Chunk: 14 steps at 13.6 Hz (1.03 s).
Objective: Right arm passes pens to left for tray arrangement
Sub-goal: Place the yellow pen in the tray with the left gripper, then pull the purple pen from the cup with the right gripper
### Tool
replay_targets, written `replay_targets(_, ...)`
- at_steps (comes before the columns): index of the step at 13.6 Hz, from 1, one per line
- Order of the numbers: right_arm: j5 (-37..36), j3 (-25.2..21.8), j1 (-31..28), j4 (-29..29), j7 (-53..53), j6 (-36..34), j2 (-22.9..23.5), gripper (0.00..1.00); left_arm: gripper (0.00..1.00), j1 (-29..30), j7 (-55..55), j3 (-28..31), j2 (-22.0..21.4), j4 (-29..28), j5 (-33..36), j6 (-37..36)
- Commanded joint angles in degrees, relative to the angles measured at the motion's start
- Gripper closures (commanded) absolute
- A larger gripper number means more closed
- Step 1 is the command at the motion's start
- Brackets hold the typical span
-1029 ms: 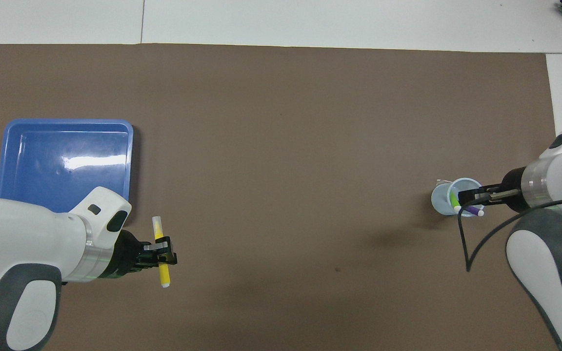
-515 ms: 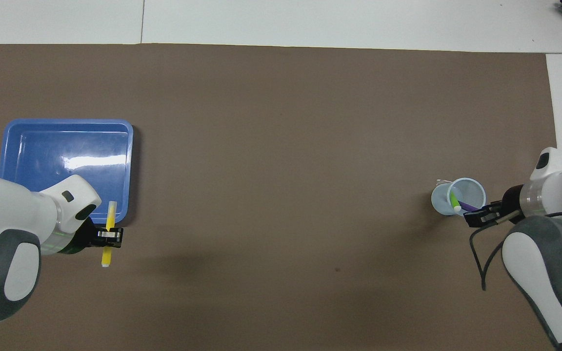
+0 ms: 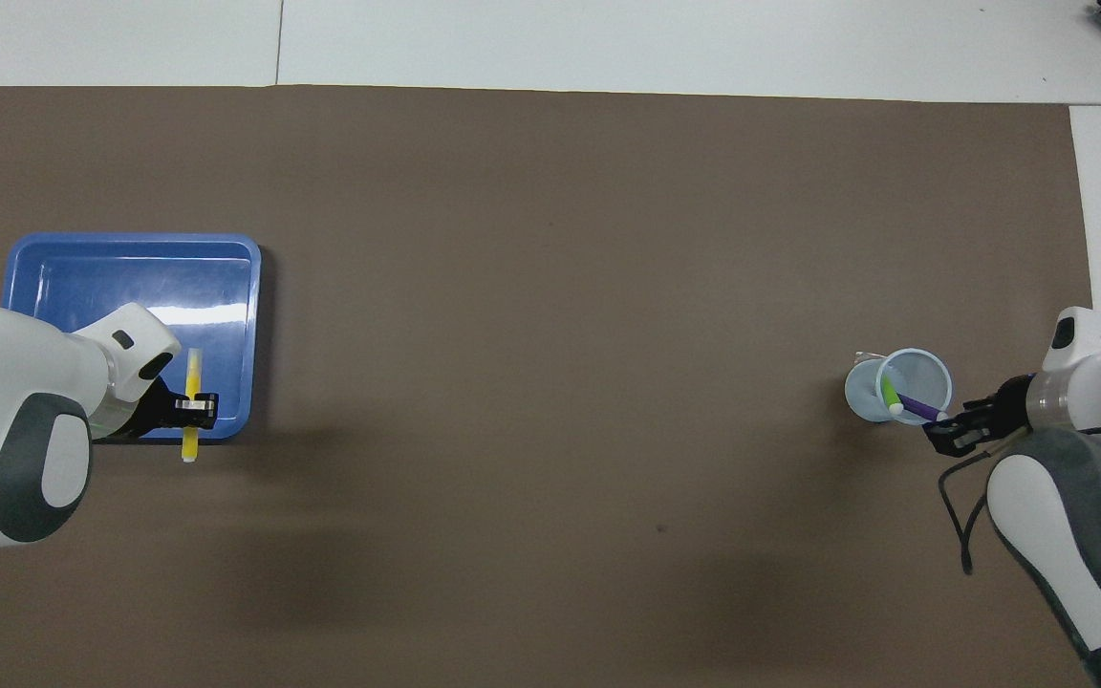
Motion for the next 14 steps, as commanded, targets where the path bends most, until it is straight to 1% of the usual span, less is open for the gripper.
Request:
replay_targets(1, -1.0, 0.8, -0.3, -0.5, 0.0, 1.5, 0.8, 0.46, 1.00, 1.1, 0.2, -0.4, 7.1, 4.9, 2.3, 3.6)
replay_targets(3, -1.1, 0.8, -0.2, -0.5, 0.0, 1.6, 0.9, 0.50, 1.00, 1.1, -0.1, -0.3, 11.2, 7.6, 2.6, 5.5)
replay_targets(5, -1.0, 0.8, -0.2, -0.5, 0.0, 2.0, 1.2, 0.58, 1.00, 1.2, -0.1, -0.3, 14.4, 8.0, 4.0, 9.5)
replay_targets(6, -1.0, 0.8, -0.2, -0.5, 0.0, 2.0, 1.4, 0.65, 1.00, 1.2, -0.1, -0.3, 15.2, 8.0, 4.1, 11.2)
replay_targets(7, -1.0, 0.8, -0.1, -0.6, 0.2, 2.3, 1.4, 0.75, 1.00, 1.4, -0.1, 0.2, 15.8, 8.0, 4.6, 11.7)
replay_targets(8, -1.1, 0.8, -0.1, -0.6, 0.6, 2.4, 1.4, 0.86, 1.00, 1.4, -0.1, 0.4, 16.0, 8.0, 6.1, 11.9)
replay_targets(9, -1.0, 0.8, -0.1, -0.5, 1.3, 2.4, 1.6, 1.00, 1.00, 1.4, 0.0, 0.4, 16.0, 8.0, 6.4, 12.1)
replay_targets(12, -1.0, 0.9, 0.0, -0.1, 3.5, 2.0, 1.9, 1.00, 1.00, 1.7, 0.0, 0.5, 16.1, 8.6, 6.5, 11.7)
replay_targets(14, -0.4, 0.9, 0.0, 2.5, 3.5, 0.4, 2.0, 1.00, 1.00, 1.8, 0.0, 0.5, 16.1, 8.4, 6.6, 12.2)
